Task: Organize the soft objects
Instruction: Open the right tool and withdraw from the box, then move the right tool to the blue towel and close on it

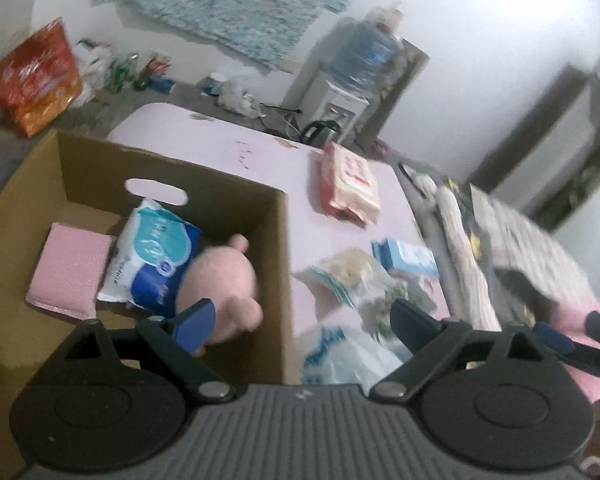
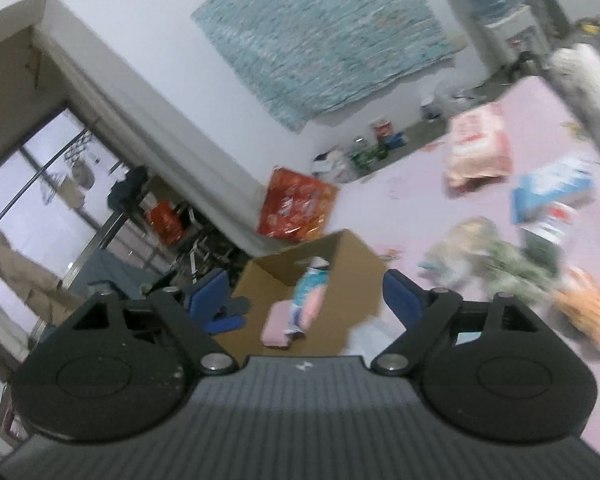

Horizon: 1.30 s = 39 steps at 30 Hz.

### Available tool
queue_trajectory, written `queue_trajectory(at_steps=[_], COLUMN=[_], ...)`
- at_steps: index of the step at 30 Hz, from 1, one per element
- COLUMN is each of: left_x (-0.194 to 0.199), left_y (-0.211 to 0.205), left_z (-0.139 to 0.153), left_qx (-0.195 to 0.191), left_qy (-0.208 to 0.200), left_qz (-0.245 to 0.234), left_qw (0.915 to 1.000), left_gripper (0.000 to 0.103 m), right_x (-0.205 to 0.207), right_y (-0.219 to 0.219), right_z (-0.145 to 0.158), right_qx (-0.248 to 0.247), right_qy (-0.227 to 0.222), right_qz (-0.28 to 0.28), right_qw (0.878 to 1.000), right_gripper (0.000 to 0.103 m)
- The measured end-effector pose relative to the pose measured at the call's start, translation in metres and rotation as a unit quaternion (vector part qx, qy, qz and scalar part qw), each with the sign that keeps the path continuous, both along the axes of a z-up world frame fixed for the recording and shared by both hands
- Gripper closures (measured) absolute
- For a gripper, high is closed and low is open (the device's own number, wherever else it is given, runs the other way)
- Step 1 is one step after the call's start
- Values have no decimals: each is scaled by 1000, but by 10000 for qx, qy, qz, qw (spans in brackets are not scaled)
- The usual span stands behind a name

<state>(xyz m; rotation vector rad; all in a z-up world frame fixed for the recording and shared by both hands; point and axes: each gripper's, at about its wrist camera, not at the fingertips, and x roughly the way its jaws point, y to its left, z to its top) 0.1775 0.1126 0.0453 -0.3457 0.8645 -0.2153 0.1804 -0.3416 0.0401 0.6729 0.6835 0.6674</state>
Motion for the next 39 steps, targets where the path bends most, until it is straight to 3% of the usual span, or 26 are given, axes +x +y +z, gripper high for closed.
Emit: queue_trajectory(at_steps=[7,12,17,21,24,25,27,29,31,35,39], left_x=[-35,-52,-55,-55,-59,-61,-65,-66,-69,-72,-74], left_y=[-79,-123,-141,-136,-133,-132,-132,-134,-136,-143,-154], left_z=[5,3,-10,-22,-23,-23,-21,-19,-16,-13,-13], left_qx=[976,1308,1378,1039,925,921,906,896,876,941,940], left_qy=[-230,-526,-490,-204,-218,-246,-305,-348,-439,-588,-660], left_qz=[-720,-1006,-712,-649,-541,-504,-463,-451,-479,-565,-764], left_qw=[9924,9849,9867,9923,9940,9942,9943,9943,9940,9922,9904], left_gripper=[8,8,16,25,26,26,26,26,26,26,26], right_x=[-50,-47,-18,2,14,16,19,20,17,11,2], right_y=[-48,-29,6,32,41,41,38,31,21,-5,-35], right_z=[-69,-113,-134,-147,-159,-163,-169,-174,-173,-180,-197], right_qx=[-479,-752,-1119,-1474,-1516,-1484,-1341,-1081,-882,-308,533], right_qy=[352,447,244,147,325,390,527,642,710,938,1391], right_qz=[-327,-315,-150,46,106,100,29,-18,-131,-368,-538], right_qw=[9977,9957,9933,9890,9879,9881,9896,9921,9935,9944,9874], right_gripper=[17,17,17,22,45,55,64,82,89,94,95])
